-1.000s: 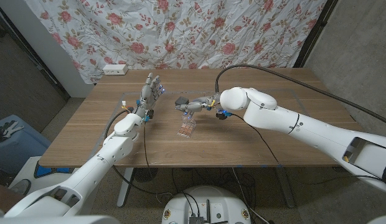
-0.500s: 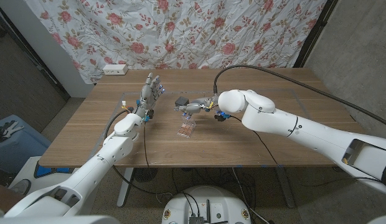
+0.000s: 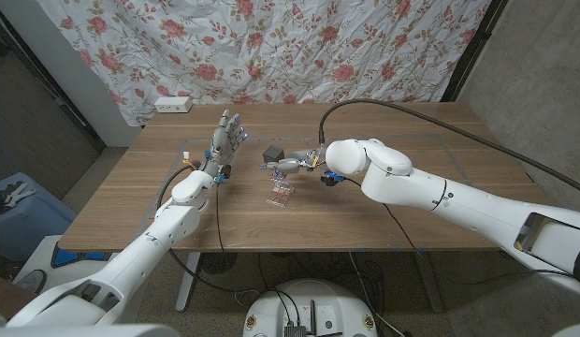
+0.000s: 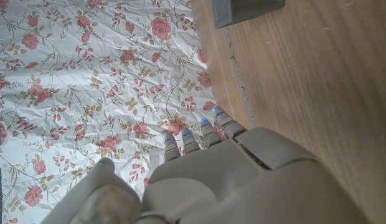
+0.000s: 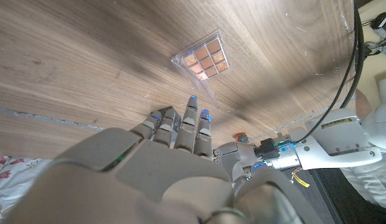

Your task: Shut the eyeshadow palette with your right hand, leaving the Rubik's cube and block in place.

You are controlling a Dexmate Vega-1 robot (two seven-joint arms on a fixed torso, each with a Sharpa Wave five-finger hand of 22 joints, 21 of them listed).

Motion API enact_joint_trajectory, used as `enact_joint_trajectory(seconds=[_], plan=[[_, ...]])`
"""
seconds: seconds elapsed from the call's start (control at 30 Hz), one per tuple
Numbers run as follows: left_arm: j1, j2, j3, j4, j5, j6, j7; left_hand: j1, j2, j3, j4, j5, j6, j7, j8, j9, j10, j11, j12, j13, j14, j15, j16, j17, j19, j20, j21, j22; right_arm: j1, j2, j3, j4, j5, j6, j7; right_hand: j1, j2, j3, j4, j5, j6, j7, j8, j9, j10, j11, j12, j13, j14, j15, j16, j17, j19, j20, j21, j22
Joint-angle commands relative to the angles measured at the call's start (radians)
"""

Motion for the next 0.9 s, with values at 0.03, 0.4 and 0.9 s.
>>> enact_joint_trajectory(seconds=[0.03,0.4,0.9], plan=[[0.0,0.0,0.0,0.0,0.0,0.0,0.0,0.006,0.008,0.008,0.001,0.004,-0.002,-0.007,0.005,0.004,0.001,-0.008,0.005,0.004,0.005,-0.023,0.006,0.005,0.007,0.001,0.004,0.004,-0.013,0.002,-0.009,-0.011,-0.029,0.002,-0.001,-0.004,0.037,-0.004,0.003,0.011,0.006,-0.006,-0.003,0.003,-0.011,-0.003,-0.006,0.003,-0.012,0.004,-0.005,0.002,-0.002,0.002,0.0,0.003],[0.0,0.0,0.0,0.001,0.0,0.0,0.0,0.006,0.008,0.008,0.001,0.004,-0.002,-0.007,0.005,0.004,0.001,-0.009,0.005,0.004,0.004,-0.024,0.006,0.005,0.008,0.002,0.005,0.004,-0.047,-0.015,0.0,-0.028,-0.064,0.039,-0.022,-0.003,0.04,-0.004,0.003,0.012,0.001,-0.013,-0.007,0.003,-0.036,-0.005,-0.015,0.003,-0.018,0.003,-0.008,0.002,-0.005,0.002,0.0,0.003],[0.0,0.0,0.0,0.001,0.0,0.0,0.0,0.006,0.008,0.008,0.001,0.004,-0.002,-0.007,0.005,0.004,0.0,-0.009,0.005,0.004,0.005,-0.023,0.006,0.005,0.007,0.001,0.004,0.004,-0.102,-0.03,0.027,-0.025,-0.104,0.119,-0.041,0.01,0.05,0.006,-0.004,0.017,-0.017,-0.02,-0.015,0.003,-0.084,-0.013,-0.024,0.0,-0.03,-0.007,-0.014,-0.003,0.007,-0.01,0.005,0.003]])
